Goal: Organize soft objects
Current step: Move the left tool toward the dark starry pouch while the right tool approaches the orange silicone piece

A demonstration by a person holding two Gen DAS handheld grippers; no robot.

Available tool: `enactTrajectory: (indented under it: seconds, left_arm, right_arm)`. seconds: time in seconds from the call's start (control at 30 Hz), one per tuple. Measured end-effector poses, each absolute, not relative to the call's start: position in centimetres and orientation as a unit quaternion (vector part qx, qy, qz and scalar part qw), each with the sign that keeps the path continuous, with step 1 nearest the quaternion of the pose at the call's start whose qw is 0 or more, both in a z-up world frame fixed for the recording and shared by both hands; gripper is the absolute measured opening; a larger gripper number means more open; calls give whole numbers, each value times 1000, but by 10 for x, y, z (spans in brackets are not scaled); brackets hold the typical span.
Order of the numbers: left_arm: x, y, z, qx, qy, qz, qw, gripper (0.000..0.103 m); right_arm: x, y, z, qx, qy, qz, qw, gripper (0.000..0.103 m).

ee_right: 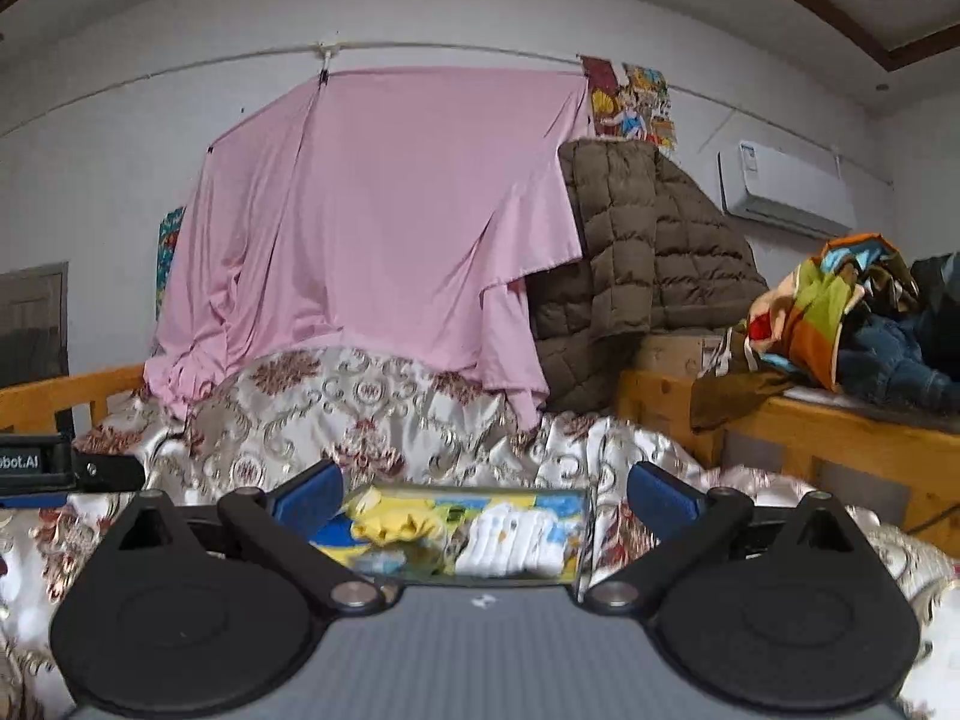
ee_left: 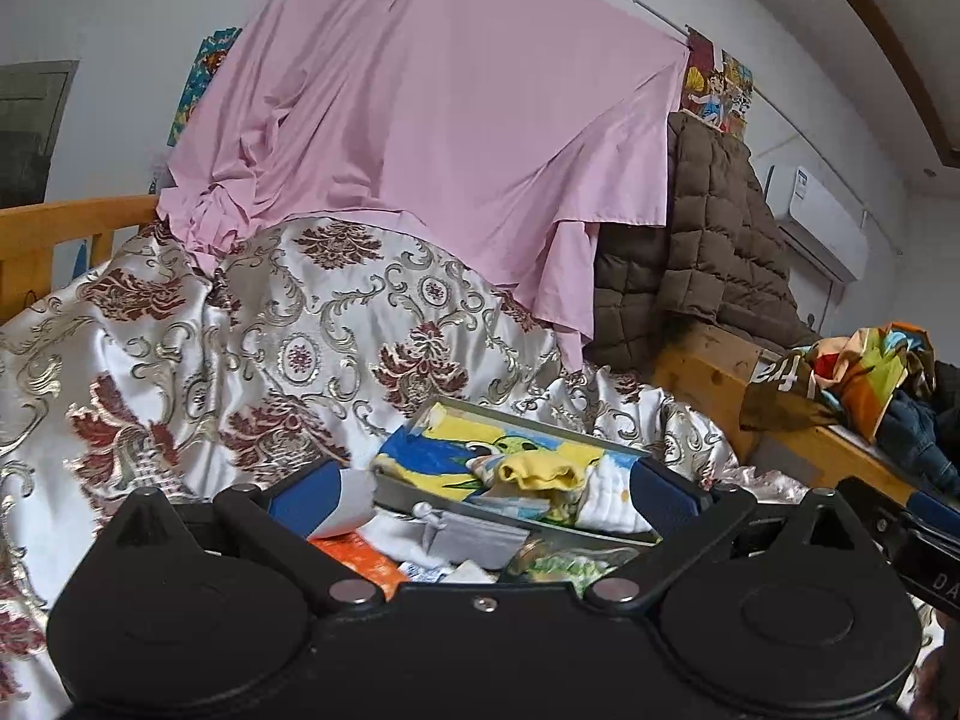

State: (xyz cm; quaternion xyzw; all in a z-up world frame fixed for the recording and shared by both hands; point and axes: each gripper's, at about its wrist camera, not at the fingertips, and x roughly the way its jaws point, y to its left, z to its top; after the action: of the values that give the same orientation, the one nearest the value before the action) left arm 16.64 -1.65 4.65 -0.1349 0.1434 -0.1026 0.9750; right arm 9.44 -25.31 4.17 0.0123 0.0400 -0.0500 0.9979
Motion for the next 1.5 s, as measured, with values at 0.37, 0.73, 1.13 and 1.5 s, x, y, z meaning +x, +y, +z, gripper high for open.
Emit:
enactTrajectory:
  seconds: [0.37,0.73,1.13,1.5]
  left_arm:
    - [162,-9,4,-90,173,-108,975,102]
    - [168,-37,-32,4,209,-161,965,102]
    - [199,-59,-35,101,221,-219,945,102]
    - [228,-90,-40,240,223,-300,896,102]
  right_arm:
    - [83,-237,4,-13,156,-52,986,103]
    - [101,-243,-12,-5,226,-54,973,103]
    - [115,-236,-24,-54,241,-21,969,103]
    - [153,-252,-46,-180,249,-26,951,103]
